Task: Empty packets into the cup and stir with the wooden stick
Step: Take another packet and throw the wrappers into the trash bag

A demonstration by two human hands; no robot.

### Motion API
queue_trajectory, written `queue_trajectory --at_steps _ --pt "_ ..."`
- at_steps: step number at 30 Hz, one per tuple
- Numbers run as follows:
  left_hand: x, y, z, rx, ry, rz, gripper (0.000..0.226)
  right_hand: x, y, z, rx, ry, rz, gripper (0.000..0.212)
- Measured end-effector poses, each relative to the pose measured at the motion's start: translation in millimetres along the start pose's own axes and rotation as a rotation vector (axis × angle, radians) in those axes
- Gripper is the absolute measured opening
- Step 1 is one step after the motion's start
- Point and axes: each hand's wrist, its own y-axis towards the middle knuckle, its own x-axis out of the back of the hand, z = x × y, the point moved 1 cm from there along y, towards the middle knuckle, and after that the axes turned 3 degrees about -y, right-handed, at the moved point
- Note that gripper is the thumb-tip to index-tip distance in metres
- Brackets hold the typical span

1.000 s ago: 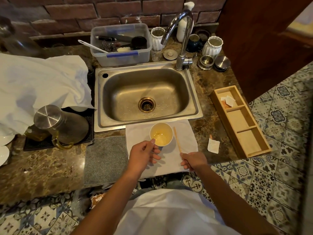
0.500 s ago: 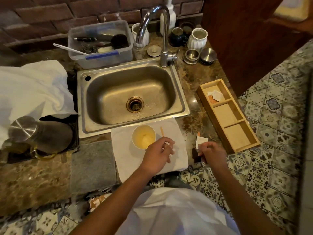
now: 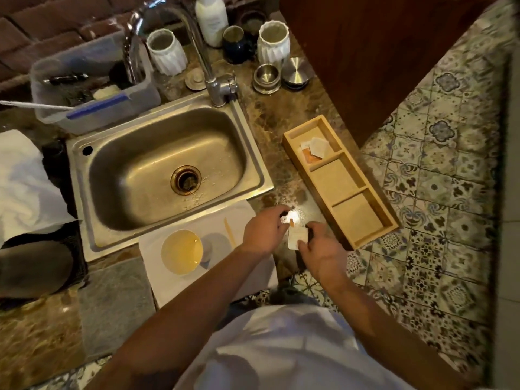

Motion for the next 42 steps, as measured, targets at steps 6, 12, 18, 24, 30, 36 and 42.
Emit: queue_trajectory --at_steps 6,12,18,24,30,36,42 --pt "-13 13 -3 0.004 0.165 0.086 0.043 -2 7 -9 0.018 0.020 0.036 0.031" --pt "-18 16 -1 -0.020 0.237 0.102 0.037 1 13 -12 0.007 0.049 0.041 0.029" --pt "-22 19 -4 -0.082 0.326 0.103 0.018 1 13 -14 0.017 0.064 0.030 0.031" --pt "-29 15 -7 -0.043 0.370 0.119 0.012 1 15 -13 0.054 0.005 0.068 0.027" --pt "-21 4 -7 0.108 0.159 0.033 0.013 9 19 -12 0.066 0.010 0.044 0.022" --pt "-8 -32 4 0.113 -0.050 -0.215 0.011 37 27 -3 0.077 0.178 0.068 0.014" --pt "2 -85 14 0.154 -0.299 -0.272 0.010 65 29 21 0.231 0.293 0.019 0.014"
